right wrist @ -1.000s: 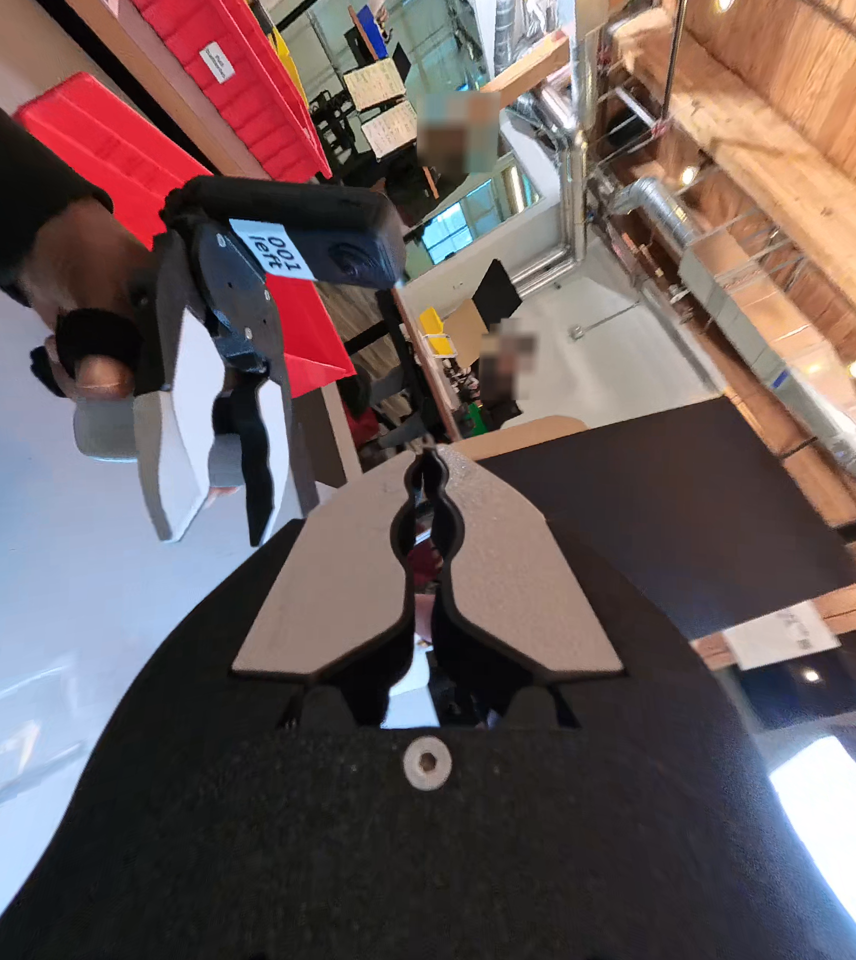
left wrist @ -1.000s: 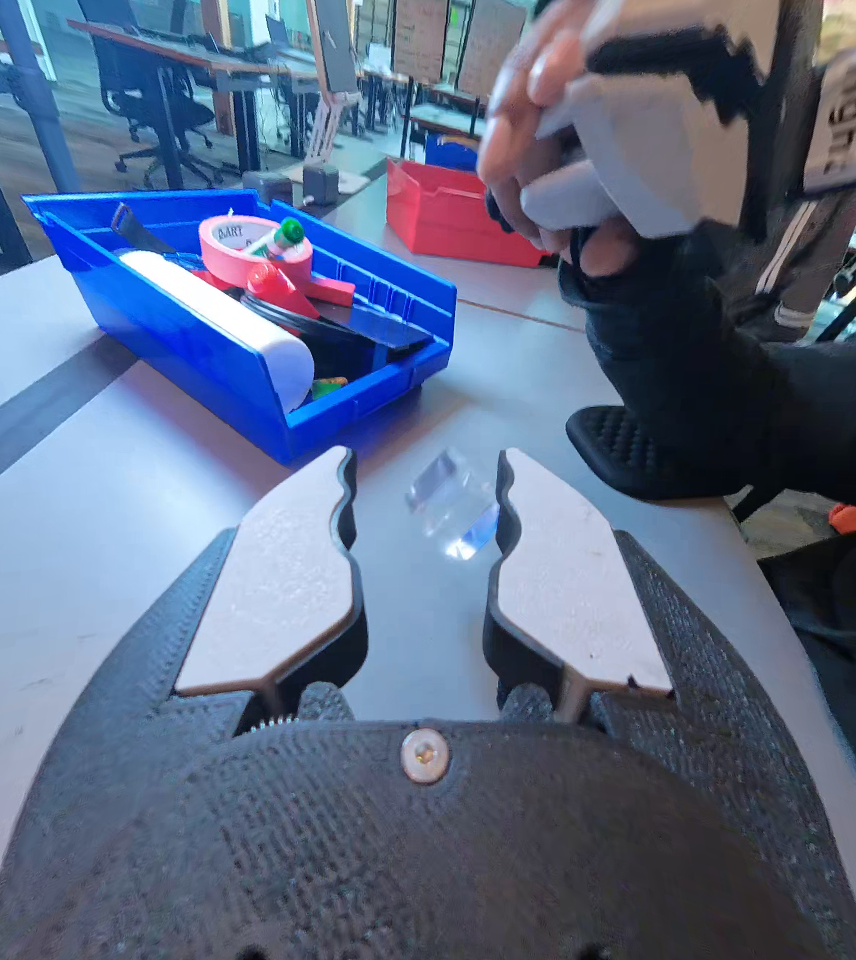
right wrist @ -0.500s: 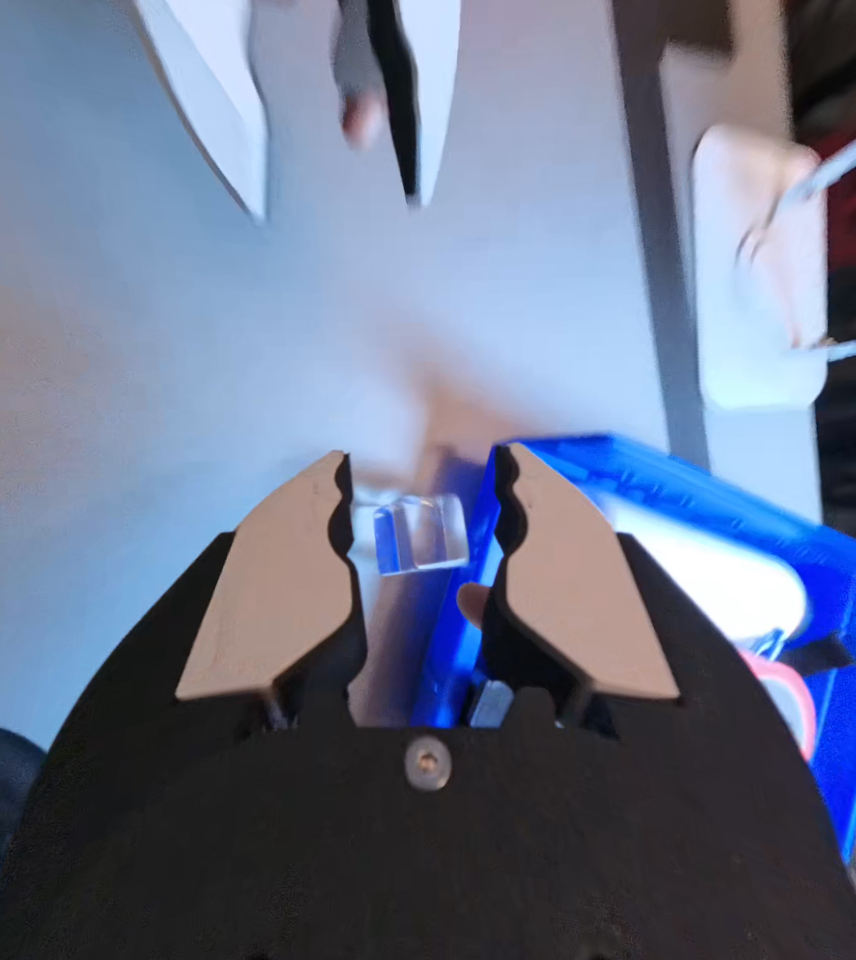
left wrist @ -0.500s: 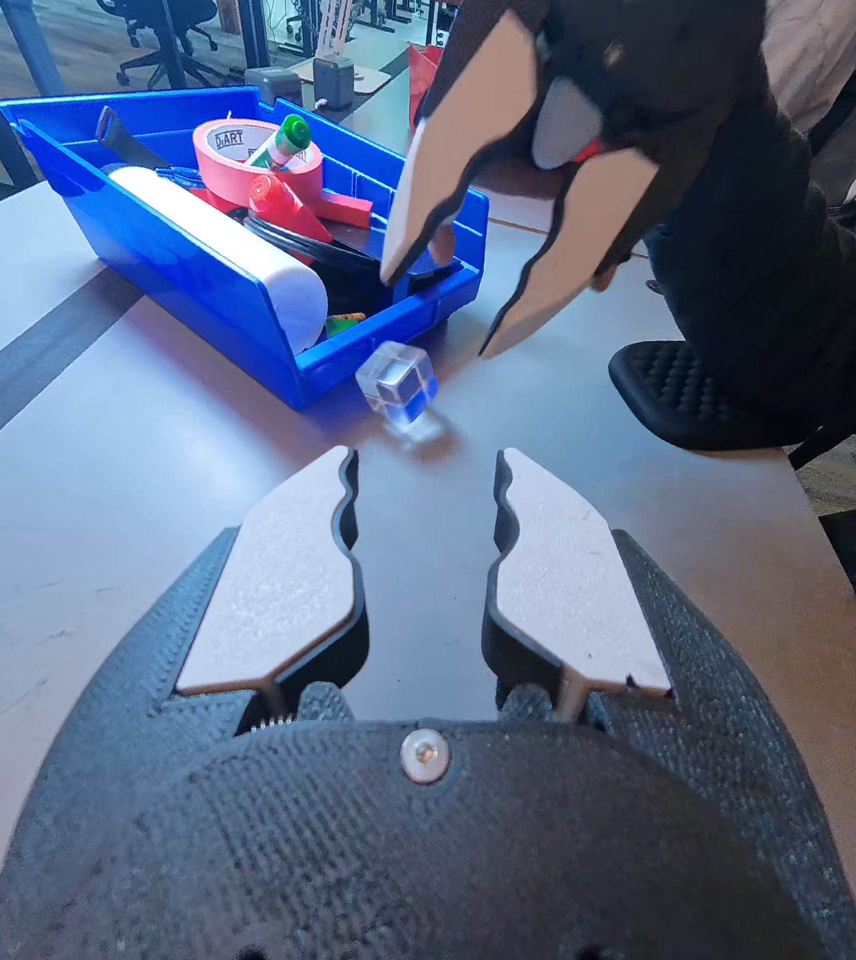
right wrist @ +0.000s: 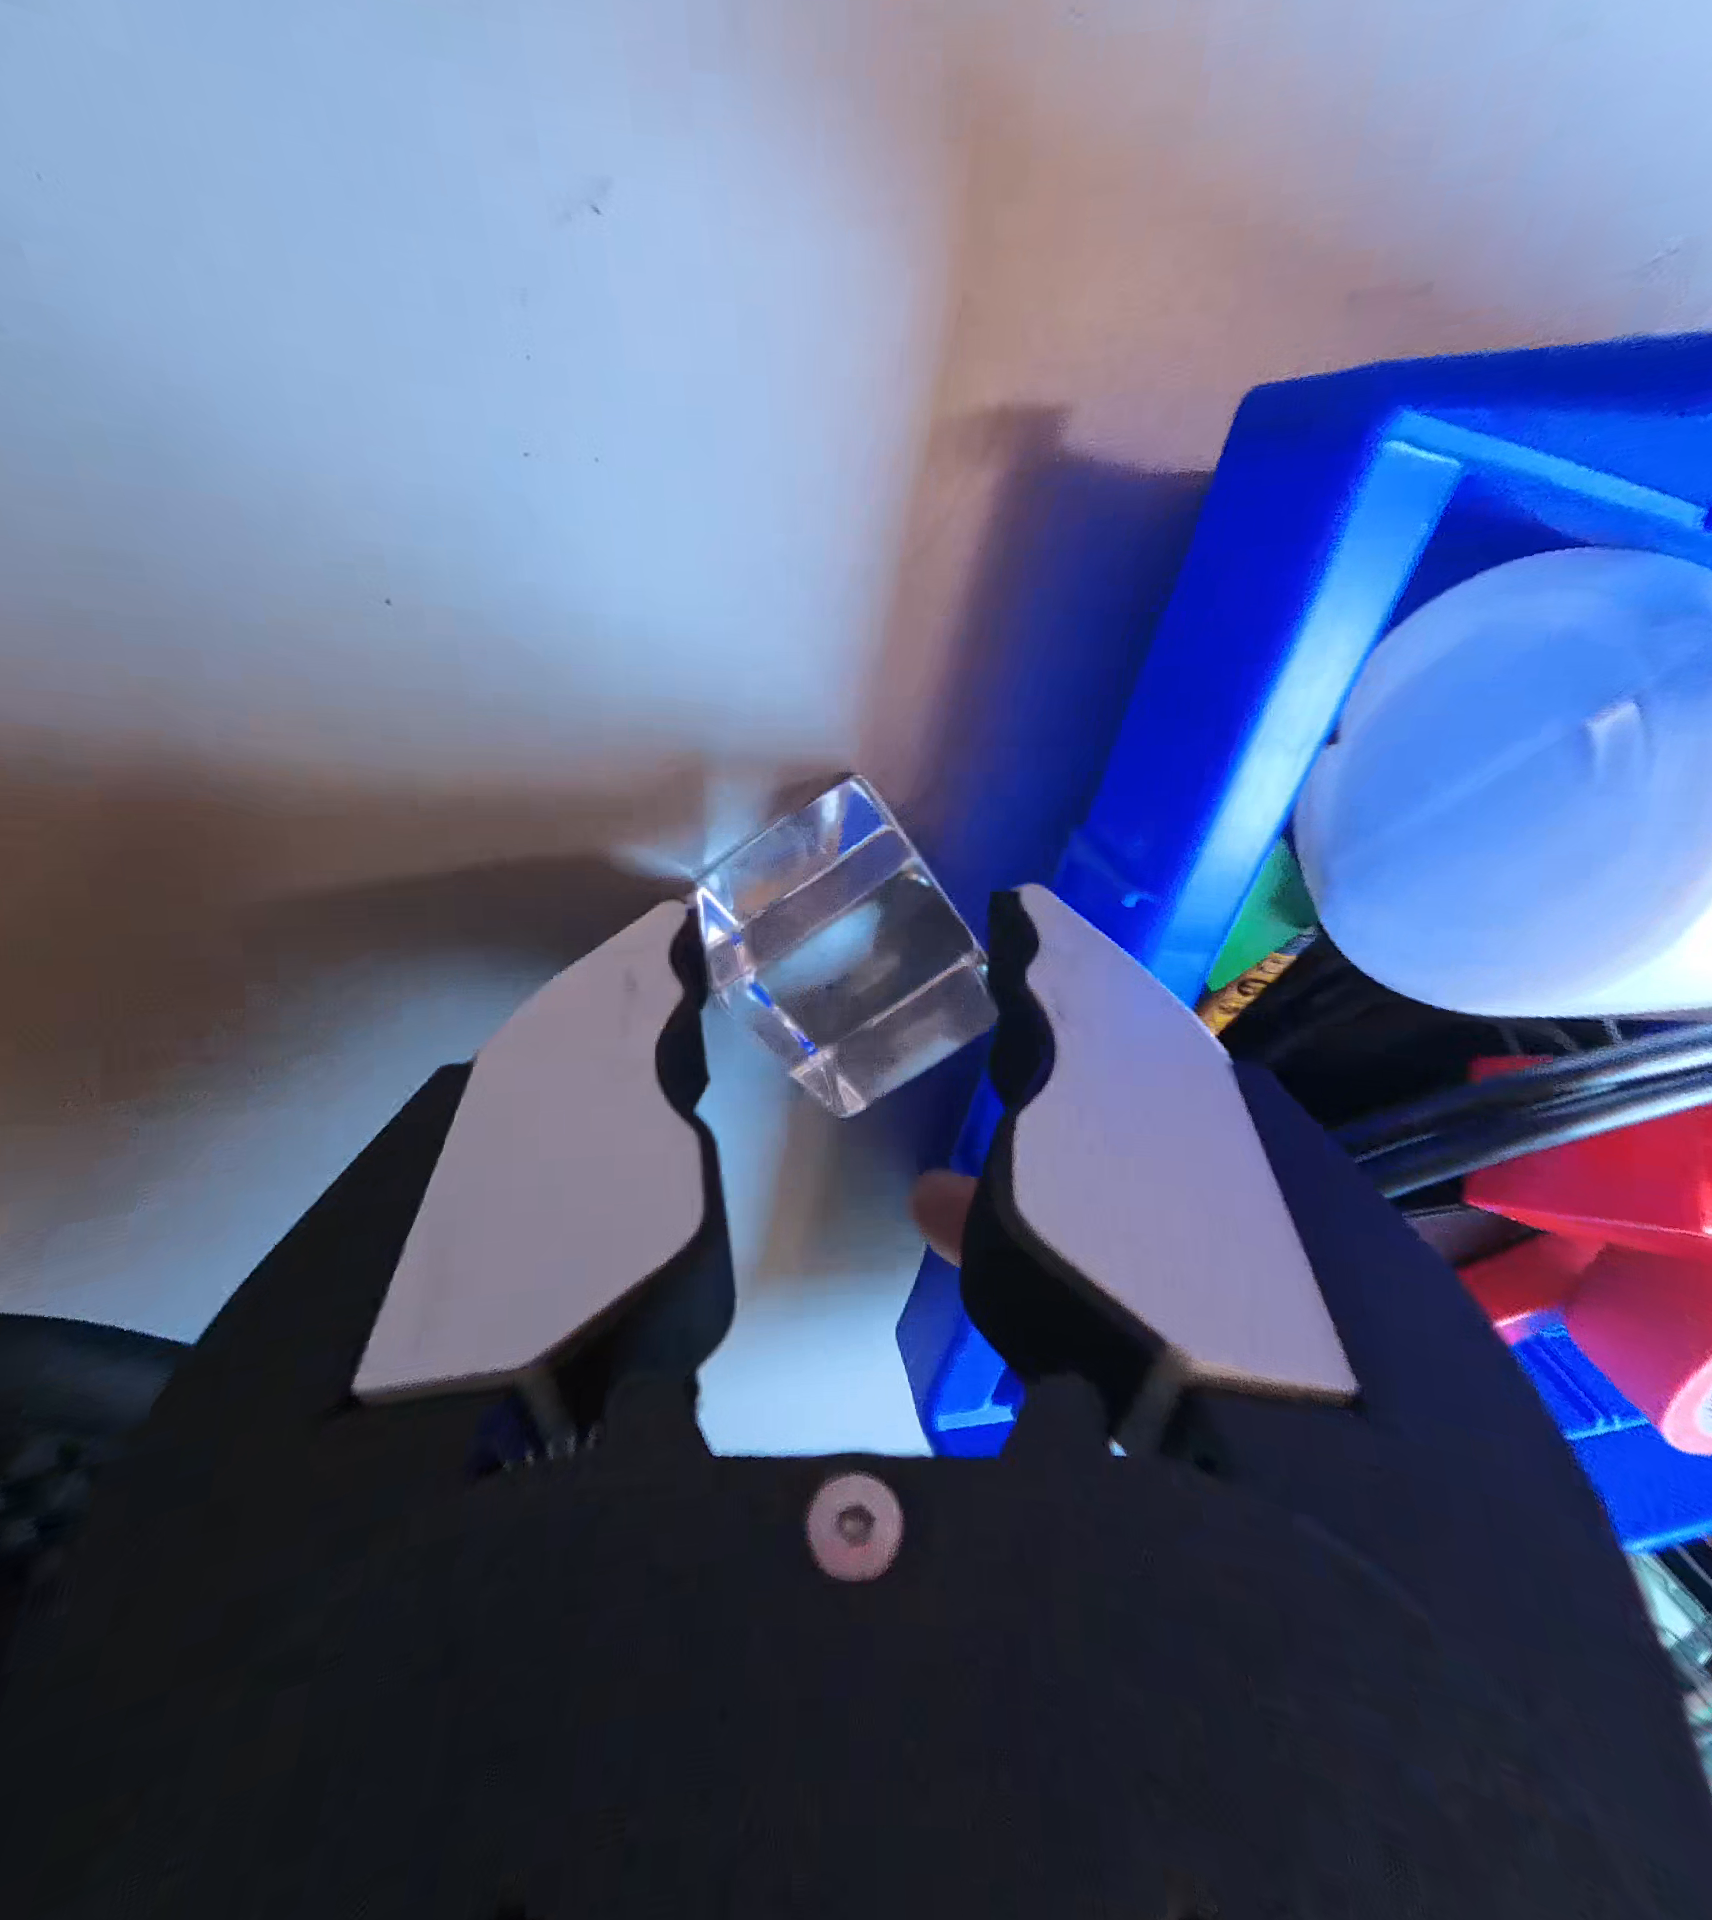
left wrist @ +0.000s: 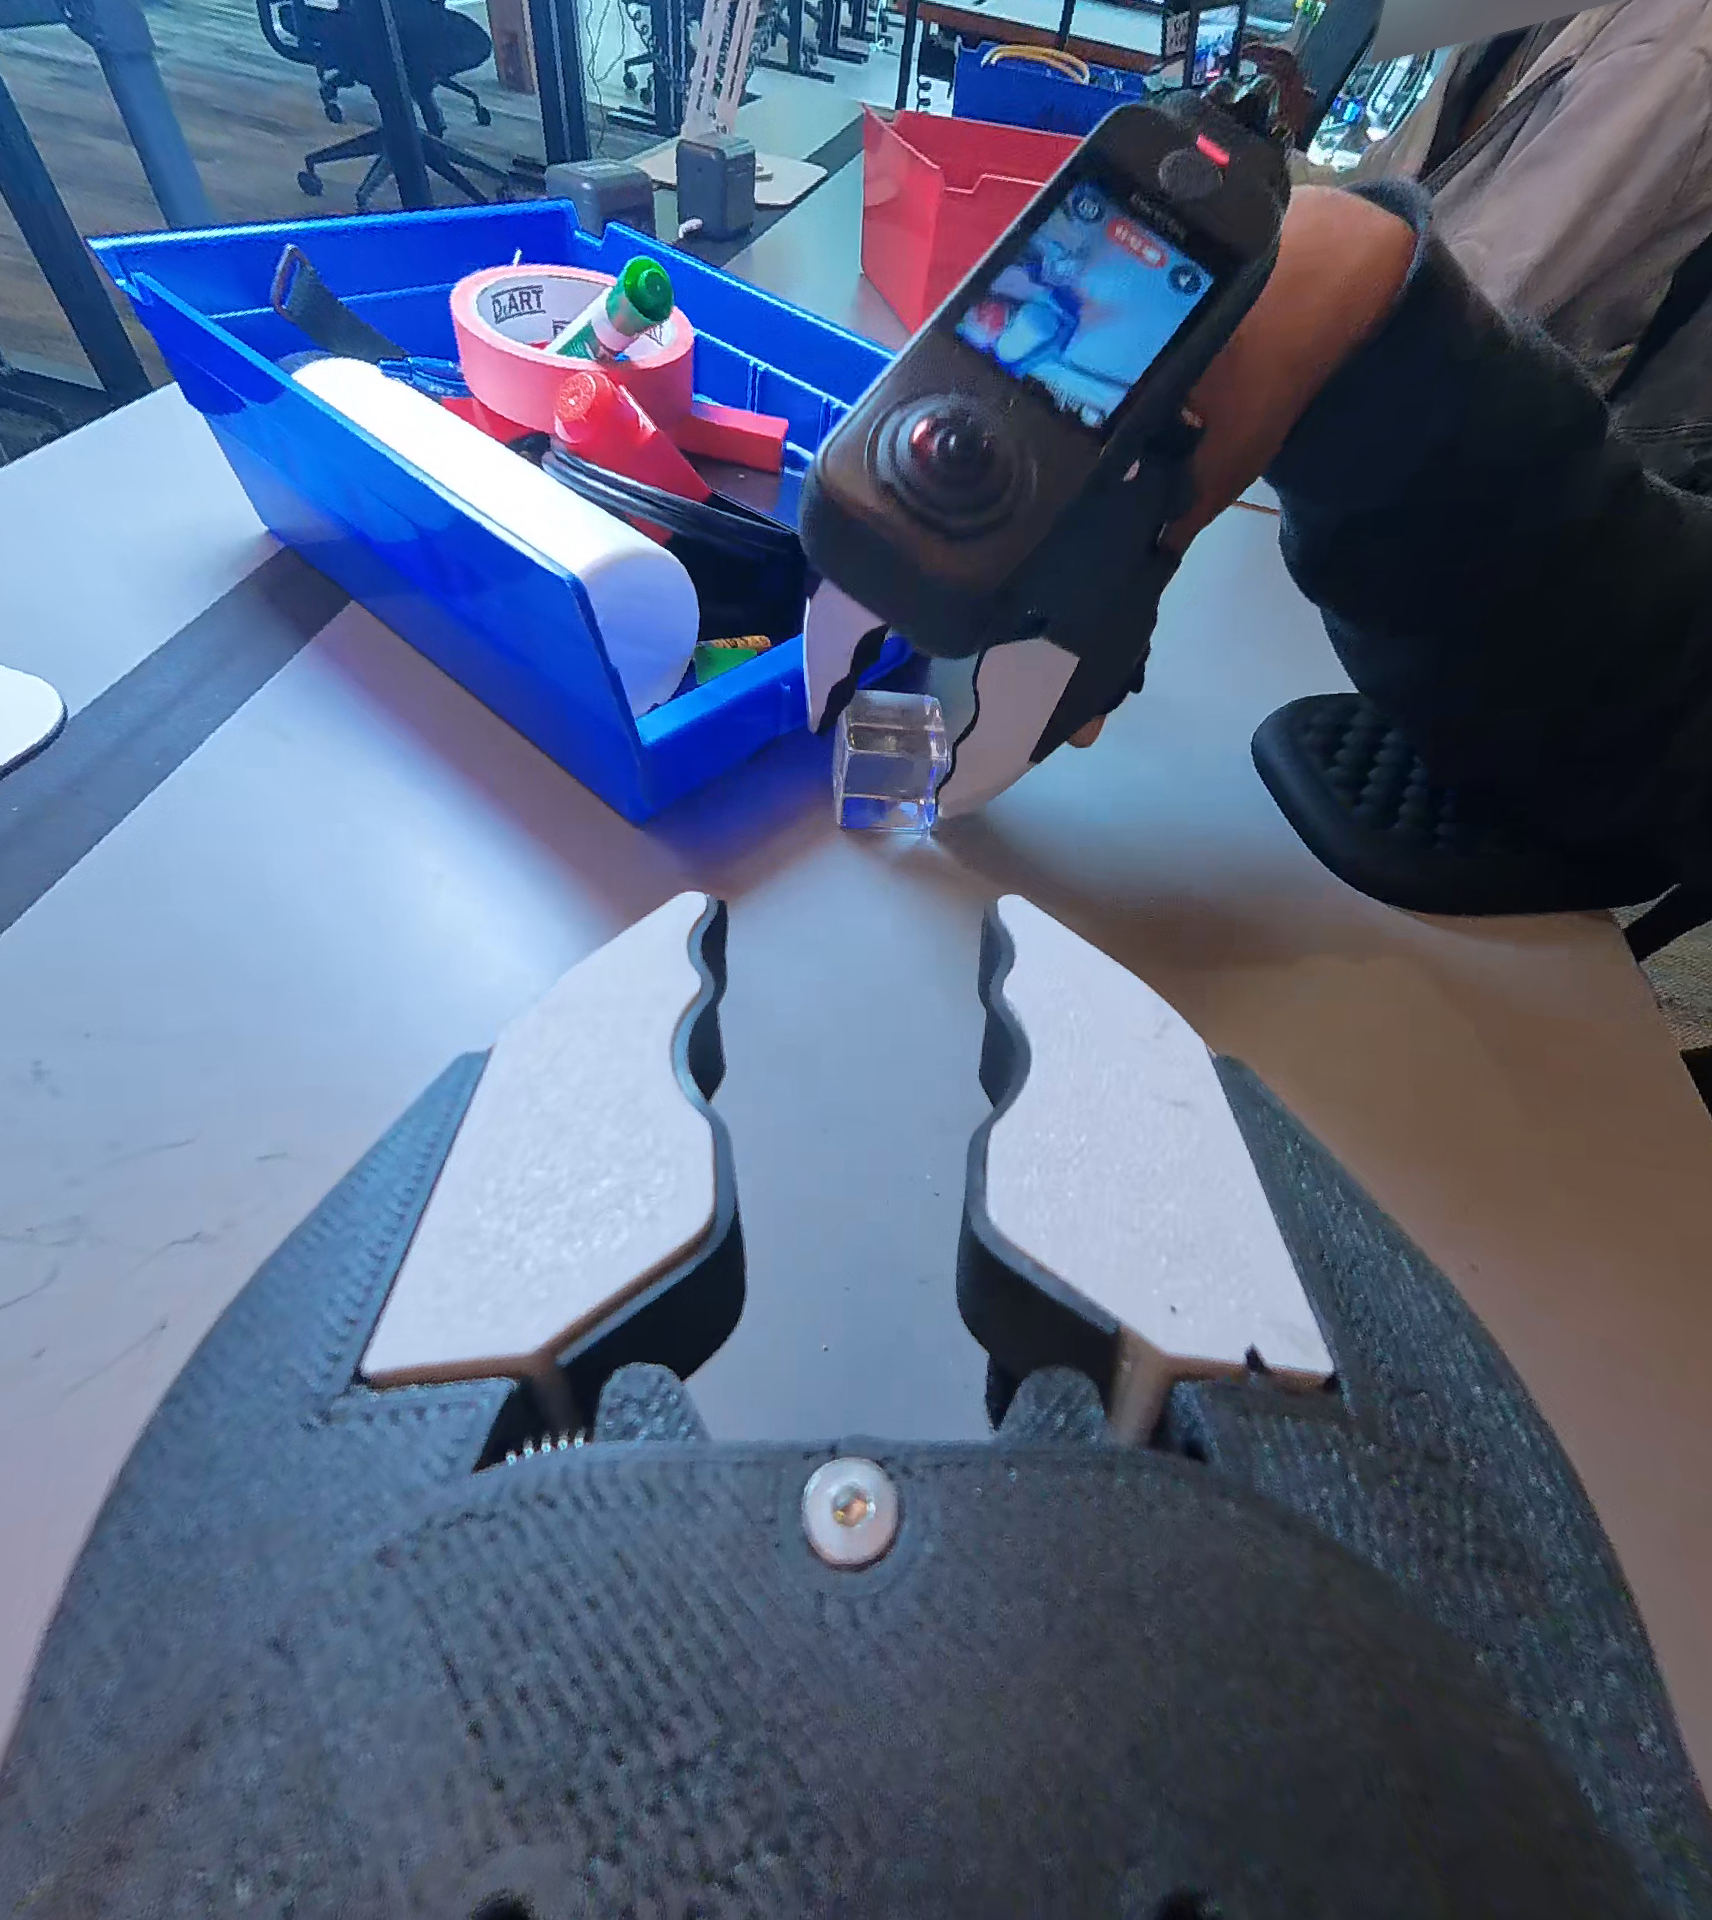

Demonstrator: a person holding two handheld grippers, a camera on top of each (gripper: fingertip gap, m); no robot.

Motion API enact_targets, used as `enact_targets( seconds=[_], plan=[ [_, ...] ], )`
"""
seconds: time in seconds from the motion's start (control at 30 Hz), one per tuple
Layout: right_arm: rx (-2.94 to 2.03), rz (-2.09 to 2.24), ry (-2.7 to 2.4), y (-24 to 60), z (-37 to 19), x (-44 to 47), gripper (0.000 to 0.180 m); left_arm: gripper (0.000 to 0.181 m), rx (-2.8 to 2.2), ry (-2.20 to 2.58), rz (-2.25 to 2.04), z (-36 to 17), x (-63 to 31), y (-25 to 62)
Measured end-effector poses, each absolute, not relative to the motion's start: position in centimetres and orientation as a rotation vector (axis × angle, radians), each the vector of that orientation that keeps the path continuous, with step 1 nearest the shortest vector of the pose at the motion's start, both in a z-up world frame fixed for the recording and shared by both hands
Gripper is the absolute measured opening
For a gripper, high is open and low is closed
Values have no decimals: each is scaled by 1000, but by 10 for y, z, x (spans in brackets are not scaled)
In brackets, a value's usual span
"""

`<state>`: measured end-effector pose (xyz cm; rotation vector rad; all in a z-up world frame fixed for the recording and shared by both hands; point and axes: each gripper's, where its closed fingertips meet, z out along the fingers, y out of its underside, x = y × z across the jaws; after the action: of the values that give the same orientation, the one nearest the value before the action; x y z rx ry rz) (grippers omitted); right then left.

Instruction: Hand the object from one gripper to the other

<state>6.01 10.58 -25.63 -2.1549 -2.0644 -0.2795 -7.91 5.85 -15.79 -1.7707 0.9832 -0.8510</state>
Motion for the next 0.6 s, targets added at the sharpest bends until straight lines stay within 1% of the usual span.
enact_targets(
  seconds=[0.2,0.33,0.47,0.6],
  plan=[
    [-2112,-188,-2113,102,-256,56,52,45,-1774,980,-839,-159,-81,60],
    [-1997,119,-2124,86,-244,27,51,45,-1779,987,-834,-161,-81,60],
    [-1786,449,-2037,73,-206,-4,51,45,-1769,984,-830,-159,-82,60],
    [-1572,575,-1780,88,-148,-17,51,44,-1766,976,-825,-159,-84,62]
  ],
)
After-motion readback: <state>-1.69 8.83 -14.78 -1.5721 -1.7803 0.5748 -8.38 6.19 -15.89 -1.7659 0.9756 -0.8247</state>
